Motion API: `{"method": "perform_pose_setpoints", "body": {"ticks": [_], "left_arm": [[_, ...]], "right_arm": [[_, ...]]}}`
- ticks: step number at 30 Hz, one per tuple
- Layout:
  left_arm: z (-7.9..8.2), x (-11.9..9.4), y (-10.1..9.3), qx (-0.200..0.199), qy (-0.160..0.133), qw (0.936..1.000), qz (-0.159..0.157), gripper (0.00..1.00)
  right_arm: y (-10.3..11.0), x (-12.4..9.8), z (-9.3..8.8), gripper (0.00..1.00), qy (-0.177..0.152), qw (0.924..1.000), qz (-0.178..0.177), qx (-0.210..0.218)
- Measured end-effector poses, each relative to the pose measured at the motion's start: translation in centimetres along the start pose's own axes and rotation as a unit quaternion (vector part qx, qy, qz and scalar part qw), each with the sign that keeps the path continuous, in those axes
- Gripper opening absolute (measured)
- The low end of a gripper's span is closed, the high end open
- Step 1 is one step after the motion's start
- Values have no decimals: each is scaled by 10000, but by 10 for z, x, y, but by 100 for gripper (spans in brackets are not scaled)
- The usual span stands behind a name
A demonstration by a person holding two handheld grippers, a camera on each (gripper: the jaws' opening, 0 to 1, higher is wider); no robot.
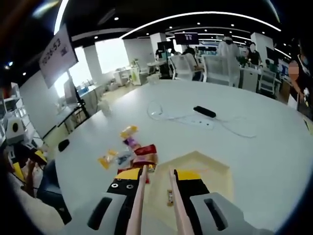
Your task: Place the target food into the container with the food tongs after gripping and lifting it, then release it inside without dropping or visibly crushing the food.
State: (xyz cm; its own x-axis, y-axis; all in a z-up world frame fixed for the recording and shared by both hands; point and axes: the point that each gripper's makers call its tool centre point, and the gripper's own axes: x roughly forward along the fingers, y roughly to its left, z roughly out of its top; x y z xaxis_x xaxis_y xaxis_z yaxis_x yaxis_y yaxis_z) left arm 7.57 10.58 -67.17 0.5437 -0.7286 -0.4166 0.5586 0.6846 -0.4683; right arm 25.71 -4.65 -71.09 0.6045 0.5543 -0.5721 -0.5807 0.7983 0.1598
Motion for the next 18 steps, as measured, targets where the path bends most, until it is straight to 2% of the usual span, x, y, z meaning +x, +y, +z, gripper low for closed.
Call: {"method": "perform_pose_setpoints", "body": {"ticks": [18], "left_arm": [[-2,-2,5,-69,3,10000,40,52]], "right_arm": [[30,21,-9,26,191,9991,323,-185]]}}
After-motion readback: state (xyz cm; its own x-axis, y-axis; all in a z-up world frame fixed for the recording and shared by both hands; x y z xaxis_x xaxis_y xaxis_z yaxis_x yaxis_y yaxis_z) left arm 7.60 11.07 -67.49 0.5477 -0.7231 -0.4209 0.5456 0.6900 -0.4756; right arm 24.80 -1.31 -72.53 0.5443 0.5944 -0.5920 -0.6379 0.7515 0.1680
